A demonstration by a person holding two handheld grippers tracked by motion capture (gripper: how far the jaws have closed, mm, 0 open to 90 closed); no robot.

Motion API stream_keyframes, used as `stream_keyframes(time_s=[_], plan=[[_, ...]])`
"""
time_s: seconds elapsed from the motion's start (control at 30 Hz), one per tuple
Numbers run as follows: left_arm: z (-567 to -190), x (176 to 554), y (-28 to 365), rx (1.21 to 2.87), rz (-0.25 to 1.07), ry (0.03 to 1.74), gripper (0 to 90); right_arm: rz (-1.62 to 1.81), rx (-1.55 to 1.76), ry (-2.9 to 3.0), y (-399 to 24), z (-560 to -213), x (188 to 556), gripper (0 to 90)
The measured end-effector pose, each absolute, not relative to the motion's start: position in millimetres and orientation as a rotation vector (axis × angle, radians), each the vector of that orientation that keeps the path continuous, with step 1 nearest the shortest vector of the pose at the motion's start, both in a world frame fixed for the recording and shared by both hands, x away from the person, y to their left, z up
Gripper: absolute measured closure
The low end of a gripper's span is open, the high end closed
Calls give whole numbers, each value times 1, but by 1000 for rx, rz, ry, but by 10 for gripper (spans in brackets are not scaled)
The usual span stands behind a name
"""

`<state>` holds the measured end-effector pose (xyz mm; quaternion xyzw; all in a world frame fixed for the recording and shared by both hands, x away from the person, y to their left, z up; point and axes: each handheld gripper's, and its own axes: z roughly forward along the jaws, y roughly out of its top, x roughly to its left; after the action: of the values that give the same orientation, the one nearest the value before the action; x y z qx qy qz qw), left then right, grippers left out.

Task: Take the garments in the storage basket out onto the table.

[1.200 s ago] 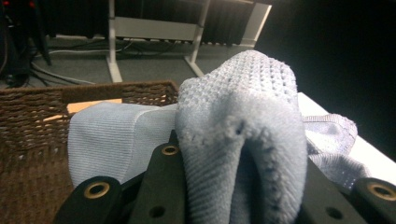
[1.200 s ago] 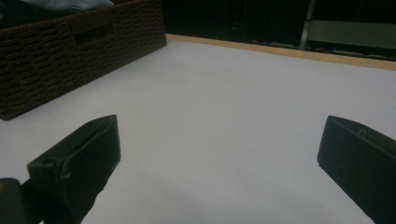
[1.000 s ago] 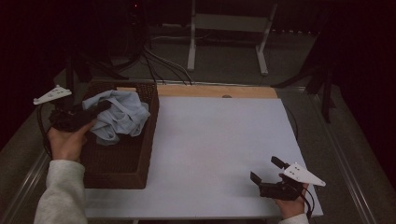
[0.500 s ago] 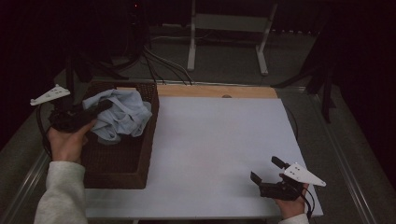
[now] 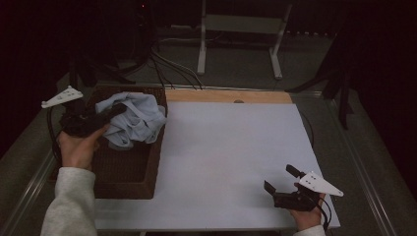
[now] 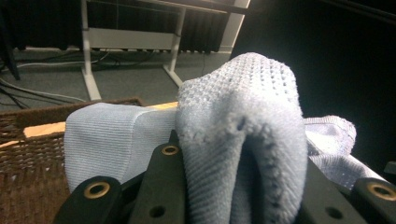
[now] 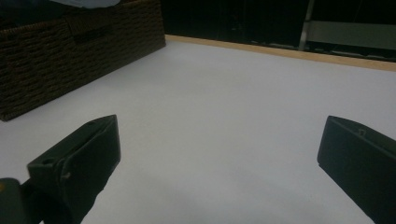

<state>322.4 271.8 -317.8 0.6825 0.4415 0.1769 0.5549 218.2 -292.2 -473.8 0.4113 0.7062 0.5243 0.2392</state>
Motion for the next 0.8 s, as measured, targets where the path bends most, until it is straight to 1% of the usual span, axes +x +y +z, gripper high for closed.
stream_keyframes(time_s=[0.8], plan=[[-312, 333, 233, 1648, 364, 960, 766, 1436, 1126, 1935, -292, -474, 219, 0]])
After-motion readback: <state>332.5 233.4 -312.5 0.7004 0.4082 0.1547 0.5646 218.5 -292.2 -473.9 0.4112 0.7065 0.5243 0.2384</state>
